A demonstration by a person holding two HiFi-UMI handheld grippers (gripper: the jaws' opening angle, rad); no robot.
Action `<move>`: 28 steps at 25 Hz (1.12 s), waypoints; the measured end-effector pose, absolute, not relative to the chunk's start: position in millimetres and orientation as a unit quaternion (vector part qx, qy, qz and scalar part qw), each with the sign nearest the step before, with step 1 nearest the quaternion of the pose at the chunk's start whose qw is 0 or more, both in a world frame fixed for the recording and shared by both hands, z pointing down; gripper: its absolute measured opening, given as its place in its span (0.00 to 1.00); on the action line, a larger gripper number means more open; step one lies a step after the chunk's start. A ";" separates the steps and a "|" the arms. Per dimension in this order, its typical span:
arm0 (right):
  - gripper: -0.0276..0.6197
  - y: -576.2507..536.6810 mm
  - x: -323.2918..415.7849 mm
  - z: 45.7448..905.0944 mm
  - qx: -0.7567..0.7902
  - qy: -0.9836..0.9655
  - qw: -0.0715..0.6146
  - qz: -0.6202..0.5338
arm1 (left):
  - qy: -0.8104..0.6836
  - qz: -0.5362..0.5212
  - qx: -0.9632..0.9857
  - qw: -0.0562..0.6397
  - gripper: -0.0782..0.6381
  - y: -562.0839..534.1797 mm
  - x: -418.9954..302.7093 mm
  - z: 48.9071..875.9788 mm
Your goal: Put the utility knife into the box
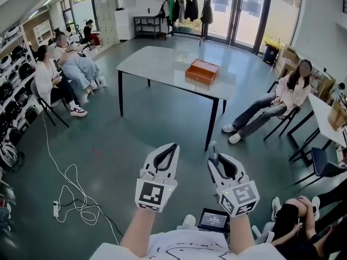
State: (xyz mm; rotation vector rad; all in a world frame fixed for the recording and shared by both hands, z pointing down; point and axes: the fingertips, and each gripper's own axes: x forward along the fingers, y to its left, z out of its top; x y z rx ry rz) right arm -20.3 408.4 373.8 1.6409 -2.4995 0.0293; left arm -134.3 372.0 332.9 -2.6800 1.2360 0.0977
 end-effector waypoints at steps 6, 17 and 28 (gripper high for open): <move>0.24 381.1 10.0 372.5 0.527 -0.845 0.085 0.010 | 0.424 0.031 -0.900 0.099 0.13 345.0 -96.4 329.5; 0.24 335.9 37.6 383.9 0.515 -0.852 0.090 0.016 | 0.428 0.034 -0.898 0.095 0.13 299.6 -66.1 336.9; 0.24 248.8 42.1 378.7 0.525 -0.847 0.081 0.018 | 0.415 0.032 -0.905 0.093 0.13 209.6 -54.8 337.2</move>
